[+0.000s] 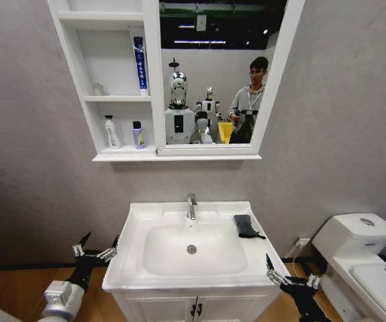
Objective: Move facial cleanser and shampoo from washbasin to cabinet, then wipe washbasin with towel.
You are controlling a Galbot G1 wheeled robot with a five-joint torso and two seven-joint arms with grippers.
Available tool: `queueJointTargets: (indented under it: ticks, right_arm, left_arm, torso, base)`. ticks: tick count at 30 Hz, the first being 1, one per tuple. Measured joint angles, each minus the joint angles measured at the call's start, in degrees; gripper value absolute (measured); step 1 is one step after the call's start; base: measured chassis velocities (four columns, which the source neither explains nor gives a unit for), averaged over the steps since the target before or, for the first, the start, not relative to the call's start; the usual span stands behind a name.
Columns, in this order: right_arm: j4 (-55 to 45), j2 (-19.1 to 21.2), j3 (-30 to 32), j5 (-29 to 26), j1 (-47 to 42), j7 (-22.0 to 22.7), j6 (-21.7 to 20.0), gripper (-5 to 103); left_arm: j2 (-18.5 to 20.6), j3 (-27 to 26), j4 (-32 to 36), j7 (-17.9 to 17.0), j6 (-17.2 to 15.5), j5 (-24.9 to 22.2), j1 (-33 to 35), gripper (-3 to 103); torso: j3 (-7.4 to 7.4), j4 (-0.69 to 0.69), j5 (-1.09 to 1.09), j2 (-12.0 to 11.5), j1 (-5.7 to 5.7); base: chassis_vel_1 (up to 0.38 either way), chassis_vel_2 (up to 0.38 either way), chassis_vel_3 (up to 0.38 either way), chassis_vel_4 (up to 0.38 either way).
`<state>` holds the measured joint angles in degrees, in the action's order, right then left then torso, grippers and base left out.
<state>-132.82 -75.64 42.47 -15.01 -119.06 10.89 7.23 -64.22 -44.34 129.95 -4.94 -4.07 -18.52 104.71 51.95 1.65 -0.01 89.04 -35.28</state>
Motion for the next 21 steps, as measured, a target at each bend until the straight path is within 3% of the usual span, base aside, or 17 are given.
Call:
queueJointTargets:
  ticks: [9, 21]
  right_arm:
    - [0.09, 0.04, -0.03, -0.06, 0.08, 0.0, -0.05, 100]
    - [0.14, 0.06, -0.07, -0.11, 0.15, -0.03, -0.09, 100]
  left_arm:
    - [0.0, 0.0, 0.0, 0.0, 0.0, 0.0, 0.0, 100]
    - [0.0, 0.01, 0.0, 0.0, -0.01, 0.0, 0.0, 100]
  torso:
    - [0.0, 0.0, 0.0, 0.0, 0.02]
    - [0.0, -0.01, 0.03, 0.0, 0.02]
  base:
    - [0.135, -0.163, -0.139, 0.142]
    - [0.285, -0.28, -0.264, 0.275]
